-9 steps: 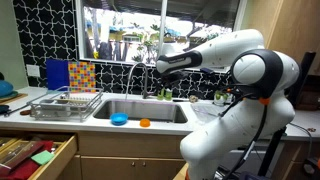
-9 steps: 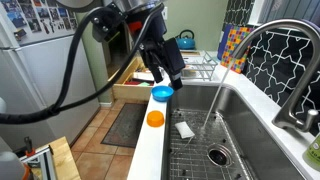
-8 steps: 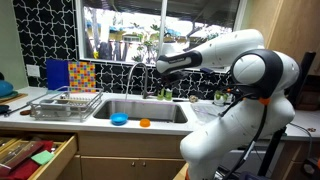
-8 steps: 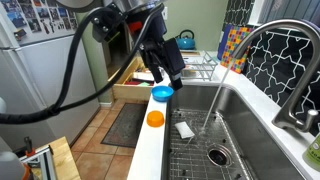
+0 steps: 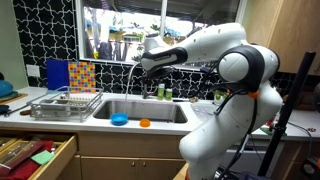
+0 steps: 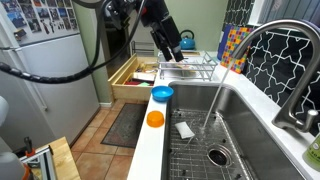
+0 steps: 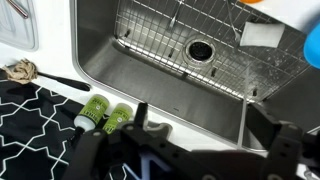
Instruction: Rinse the orange bowl under the faucet
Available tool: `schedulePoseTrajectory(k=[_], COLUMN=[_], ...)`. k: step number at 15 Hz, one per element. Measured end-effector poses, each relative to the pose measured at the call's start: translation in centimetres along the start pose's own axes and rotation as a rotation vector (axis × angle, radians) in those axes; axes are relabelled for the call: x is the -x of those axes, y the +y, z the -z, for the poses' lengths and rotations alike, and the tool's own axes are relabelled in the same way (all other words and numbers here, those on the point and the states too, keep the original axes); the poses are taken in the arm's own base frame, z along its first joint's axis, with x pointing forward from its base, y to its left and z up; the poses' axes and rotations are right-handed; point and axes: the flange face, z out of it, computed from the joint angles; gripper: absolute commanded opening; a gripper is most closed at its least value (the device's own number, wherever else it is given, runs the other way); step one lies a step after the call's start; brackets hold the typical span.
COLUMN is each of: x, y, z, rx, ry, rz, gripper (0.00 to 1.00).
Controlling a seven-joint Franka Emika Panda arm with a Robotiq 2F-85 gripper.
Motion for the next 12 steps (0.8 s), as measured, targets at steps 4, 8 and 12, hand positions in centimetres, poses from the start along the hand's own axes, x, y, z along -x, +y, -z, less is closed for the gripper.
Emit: schedulePoseTrajectory(k=[4,8,12], x=[-5.7,-11.3,-14.4], y=[-6.0,-8.7,-11.1], z=[-0.6,-3.9,-5.3], rx=[0.094,0.173,0.2], ry=[0.071,0.128,0.128], rz=[-0.168,-0.372,-0.534], gripper=[1.0,1.0,1.0])
